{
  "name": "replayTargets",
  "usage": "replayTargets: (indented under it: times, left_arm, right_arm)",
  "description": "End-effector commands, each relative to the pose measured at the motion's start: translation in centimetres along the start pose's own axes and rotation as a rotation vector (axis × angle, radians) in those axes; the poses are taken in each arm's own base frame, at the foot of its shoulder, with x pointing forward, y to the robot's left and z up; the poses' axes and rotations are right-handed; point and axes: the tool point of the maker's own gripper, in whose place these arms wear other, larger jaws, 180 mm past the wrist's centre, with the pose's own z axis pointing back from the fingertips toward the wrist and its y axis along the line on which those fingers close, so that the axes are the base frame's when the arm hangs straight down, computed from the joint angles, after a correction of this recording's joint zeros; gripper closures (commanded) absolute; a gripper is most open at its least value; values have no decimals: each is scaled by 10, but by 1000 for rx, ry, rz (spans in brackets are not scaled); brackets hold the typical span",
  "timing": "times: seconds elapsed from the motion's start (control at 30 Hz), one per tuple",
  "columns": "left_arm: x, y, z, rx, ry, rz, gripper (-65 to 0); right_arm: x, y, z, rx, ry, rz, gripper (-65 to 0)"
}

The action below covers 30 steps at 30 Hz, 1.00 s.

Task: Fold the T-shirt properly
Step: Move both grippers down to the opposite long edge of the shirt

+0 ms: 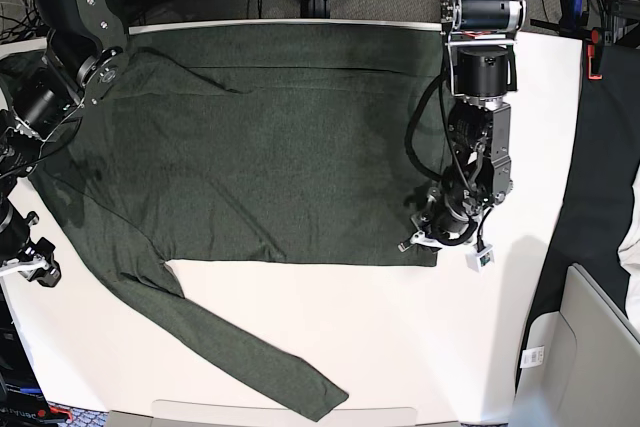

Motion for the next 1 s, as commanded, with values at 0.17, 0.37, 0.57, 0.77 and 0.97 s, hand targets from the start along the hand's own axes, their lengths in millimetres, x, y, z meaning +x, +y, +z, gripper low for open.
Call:
replayTargets:
  times: [0.17, 0.37, 0.57, 0.77, 0.97]
  left_arm:
    - [16, -18, 4, -38, -31, -5, -175]
    - [10, -14, 3, -33, -20, -5, -87]
    - [13, -25, 7, -106, -32, -69, -6]
    - [28, -24, 35, -133, -127, -118, -6]
    - [26, -33, 63, -168, -136, -159, -6]
  right_arm:
    - [25, 12, 3, 32, -73, 8, -180]
    - [22, 10, 2, 16, -61, 17, -180]
    - [23, 9, 2, 16, -63, 17, -180]
    - [15, 2, 3, -3, -45, 23, -181]
    - [10, -13, 3, -99, 3, 81, -182]
